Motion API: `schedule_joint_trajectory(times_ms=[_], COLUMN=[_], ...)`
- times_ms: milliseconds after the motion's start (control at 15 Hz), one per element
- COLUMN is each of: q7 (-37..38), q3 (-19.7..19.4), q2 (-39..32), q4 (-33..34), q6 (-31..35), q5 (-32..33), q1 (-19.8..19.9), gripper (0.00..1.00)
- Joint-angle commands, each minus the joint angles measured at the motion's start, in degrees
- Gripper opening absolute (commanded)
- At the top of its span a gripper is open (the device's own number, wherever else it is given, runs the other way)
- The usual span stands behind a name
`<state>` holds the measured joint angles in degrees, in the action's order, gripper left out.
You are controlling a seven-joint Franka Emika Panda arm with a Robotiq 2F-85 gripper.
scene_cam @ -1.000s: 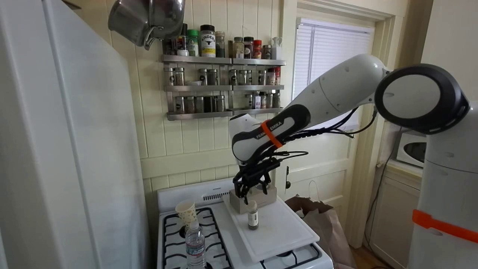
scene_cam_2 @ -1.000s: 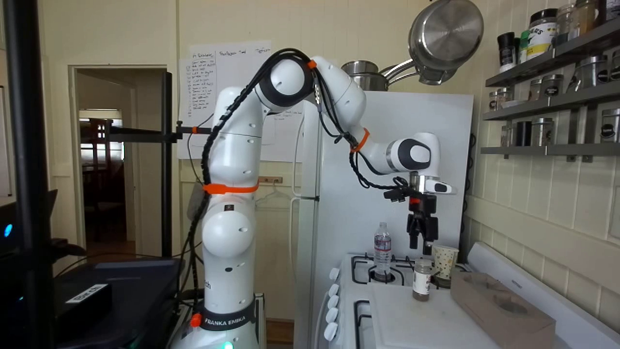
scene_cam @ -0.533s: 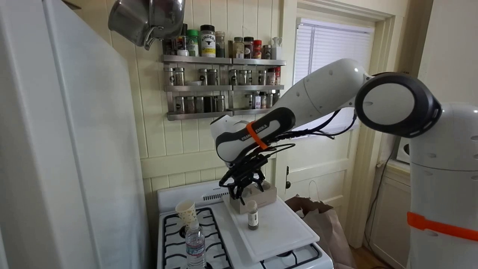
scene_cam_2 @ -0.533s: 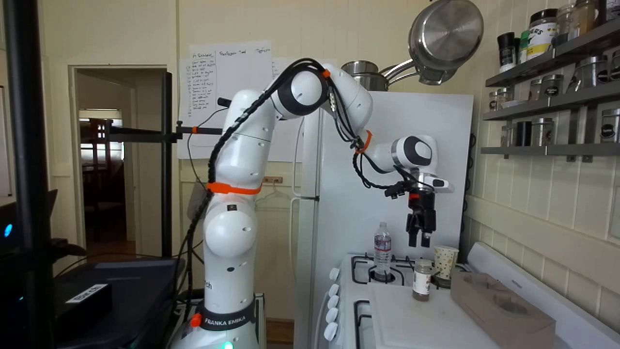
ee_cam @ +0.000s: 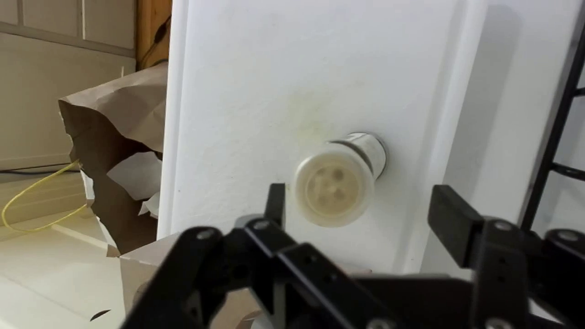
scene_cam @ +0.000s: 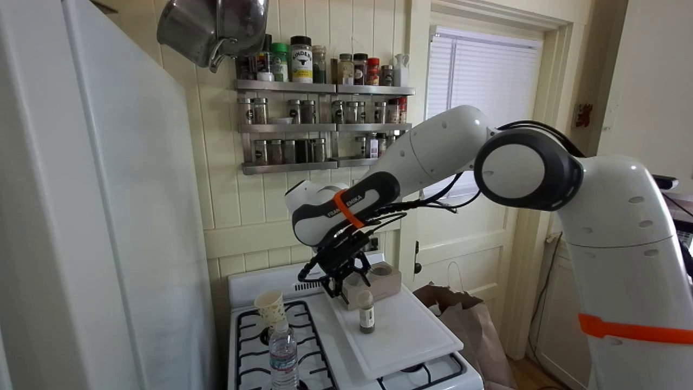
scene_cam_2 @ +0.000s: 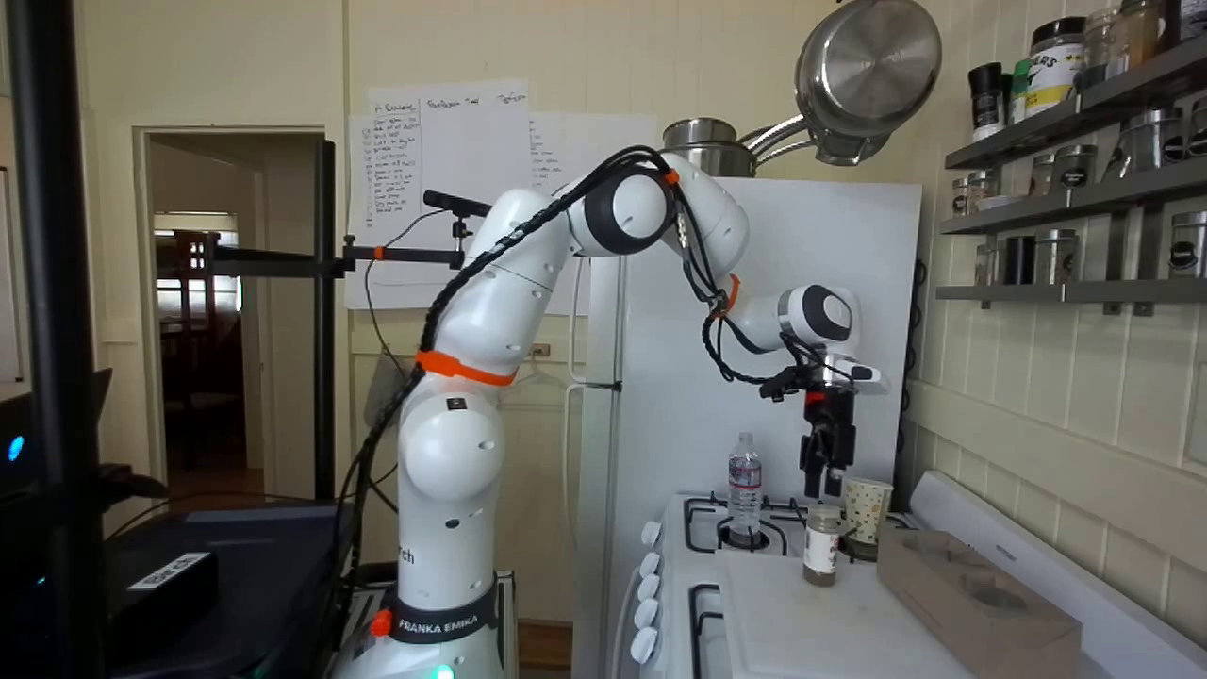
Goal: Pick up the bottle from the box and put it on the table
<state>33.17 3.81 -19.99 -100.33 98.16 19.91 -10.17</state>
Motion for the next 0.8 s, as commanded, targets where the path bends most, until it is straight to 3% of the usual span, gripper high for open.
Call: schedule_joint_trajectory(times_ms=[0,133,200,467,533,733], q7=[0.4,0.2,0.2,0.2,0.2,0.2], q3=[-1.3,-1.8,-2.0,-2.7,-2.8,-3.0], q2=[-4.4,-5.6,-6.3,-7.8,-8.0,-8.5], q4=[5.5,6.9,7.6,9.2,9.5,10.1], q6=[-4.7,-6.0,-6.8,-9.1,-9.6,-10.4], q5=[0.5,0.4,0.3,0.1,0.1,0.1], q1=[-1.5,-1.8,-1.9,-2.1,-2.1,-2.3], gripper=[0.58,0.54,0.61,0.69,0.65,0.70])
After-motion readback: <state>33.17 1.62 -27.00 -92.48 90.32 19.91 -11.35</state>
